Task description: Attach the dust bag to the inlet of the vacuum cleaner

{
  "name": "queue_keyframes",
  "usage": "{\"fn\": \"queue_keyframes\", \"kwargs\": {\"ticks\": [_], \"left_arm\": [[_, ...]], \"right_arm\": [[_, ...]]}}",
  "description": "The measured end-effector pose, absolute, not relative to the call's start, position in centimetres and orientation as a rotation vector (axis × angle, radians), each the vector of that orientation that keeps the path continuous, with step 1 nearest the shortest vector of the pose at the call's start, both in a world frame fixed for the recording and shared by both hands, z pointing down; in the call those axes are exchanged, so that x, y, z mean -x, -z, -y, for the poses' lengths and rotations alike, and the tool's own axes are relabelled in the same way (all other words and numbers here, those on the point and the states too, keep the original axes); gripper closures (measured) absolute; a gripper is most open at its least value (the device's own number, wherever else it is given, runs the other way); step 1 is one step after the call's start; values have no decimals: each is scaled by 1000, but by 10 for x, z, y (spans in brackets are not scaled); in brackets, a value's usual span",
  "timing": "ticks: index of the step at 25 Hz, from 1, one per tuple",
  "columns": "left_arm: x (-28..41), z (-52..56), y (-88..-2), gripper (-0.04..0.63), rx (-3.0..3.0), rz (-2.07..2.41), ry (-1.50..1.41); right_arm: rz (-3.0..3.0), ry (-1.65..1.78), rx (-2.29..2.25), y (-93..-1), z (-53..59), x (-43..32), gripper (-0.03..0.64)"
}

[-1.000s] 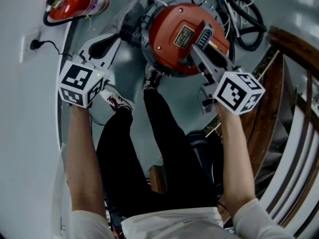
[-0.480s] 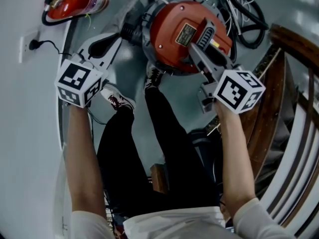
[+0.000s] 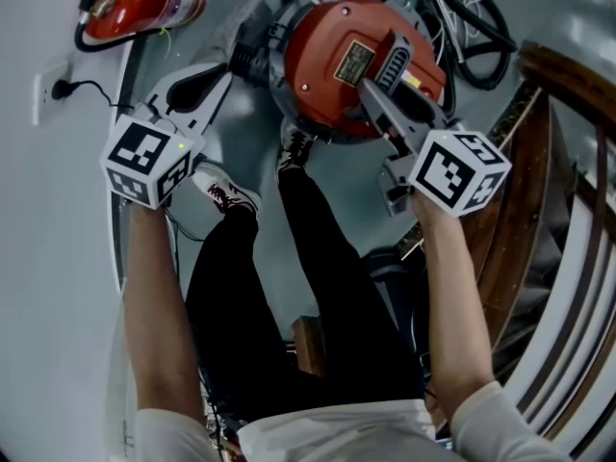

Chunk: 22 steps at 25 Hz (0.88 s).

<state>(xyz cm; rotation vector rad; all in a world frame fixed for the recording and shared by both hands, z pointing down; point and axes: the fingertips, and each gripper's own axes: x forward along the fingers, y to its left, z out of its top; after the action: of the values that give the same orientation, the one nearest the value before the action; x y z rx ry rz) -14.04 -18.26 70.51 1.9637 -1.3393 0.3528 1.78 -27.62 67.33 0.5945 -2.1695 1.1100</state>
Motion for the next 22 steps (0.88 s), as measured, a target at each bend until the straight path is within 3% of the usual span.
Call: {"fn": "queue_keyframes", "kwargs": {"ticks": [22], "left_arm": [[138,182,-708,554,-1896,1484,-425]], "right_arm": [[2156,-1129,-567,-676,274,-21,436]]}}
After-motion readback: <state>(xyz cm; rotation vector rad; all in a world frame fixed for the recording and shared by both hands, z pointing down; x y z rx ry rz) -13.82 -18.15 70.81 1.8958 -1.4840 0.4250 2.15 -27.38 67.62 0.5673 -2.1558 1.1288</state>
